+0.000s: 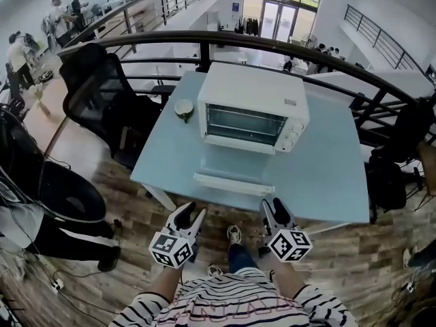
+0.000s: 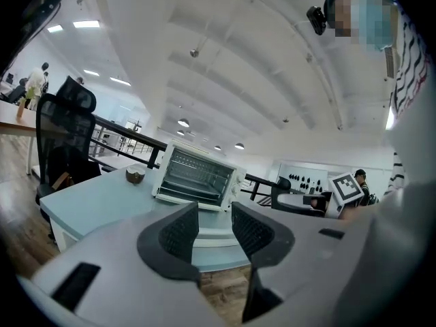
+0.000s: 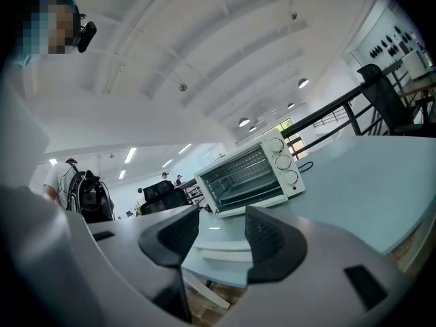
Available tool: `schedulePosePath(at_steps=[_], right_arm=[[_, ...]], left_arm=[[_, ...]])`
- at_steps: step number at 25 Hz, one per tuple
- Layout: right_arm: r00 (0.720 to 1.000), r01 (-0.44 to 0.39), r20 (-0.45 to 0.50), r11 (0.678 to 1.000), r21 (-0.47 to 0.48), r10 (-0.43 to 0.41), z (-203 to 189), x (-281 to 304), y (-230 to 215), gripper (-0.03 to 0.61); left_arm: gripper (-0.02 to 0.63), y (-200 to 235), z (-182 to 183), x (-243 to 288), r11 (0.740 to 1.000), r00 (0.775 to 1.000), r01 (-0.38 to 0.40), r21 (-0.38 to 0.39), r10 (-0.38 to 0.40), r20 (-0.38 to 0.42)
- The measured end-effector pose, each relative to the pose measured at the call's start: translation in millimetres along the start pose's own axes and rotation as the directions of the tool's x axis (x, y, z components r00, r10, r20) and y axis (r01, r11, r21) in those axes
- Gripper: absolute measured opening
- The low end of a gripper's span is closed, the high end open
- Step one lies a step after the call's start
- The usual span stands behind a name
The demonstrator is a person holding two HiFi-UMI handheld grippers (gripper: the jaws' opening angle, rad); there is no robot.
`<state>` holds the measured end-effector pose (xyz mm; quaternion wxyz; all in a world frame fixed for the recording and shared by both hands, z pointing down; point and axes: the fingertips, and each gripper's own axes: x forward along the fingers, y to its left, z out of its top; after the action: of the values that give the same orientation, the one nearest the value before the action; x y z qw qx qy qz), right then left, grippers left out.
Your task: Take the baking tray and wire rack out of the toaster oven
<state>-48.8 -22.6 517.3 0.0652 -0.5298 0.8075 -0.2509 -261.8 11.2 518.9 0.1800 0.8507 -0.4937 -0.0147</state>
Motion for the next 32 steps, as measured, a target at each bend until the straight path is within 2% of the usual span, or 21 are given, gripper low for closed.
schedulePosePath(at_steps=[11, 22, 28, 32], right_arm=[[0.999, 0.033, -0.008, 0.999, 0.023, -0.033, 23.3, 83.0, -49.7, 0.209], [0.998, 0.061, -0.034, 0.994, 0.087, -0.058, 44.1, 170.9, -98.1, 0.209], [0.998, 0.053, -0.049, 0.983, 0.173, -0.046, 37.9, 209.7, -116.2, 0.209], [0.998, 0.067, -0.033, 0.949, 0.308, -0.06, 27.9, 229.4, -129.1, 0.209]], left_arm=[[0.13, 43.6, 25.8, 84.8, 0.999, 1.0, -0.026, -0.027, 0.026, -0.003], [0.13, 85.5, 35.2, 185.6, 0.998, 0.997, -0.045, -0.04, 0.043, -0.059], [0.13, 105.8, 33.2, 229.3, 0.989, 0.996, -0.067, -0.132, 0.058, -0.065], [0.13, 118.0, 30.3, 253.6, 0.981, 0.995, -0.082, -0.177, 0.07, -0.071]])
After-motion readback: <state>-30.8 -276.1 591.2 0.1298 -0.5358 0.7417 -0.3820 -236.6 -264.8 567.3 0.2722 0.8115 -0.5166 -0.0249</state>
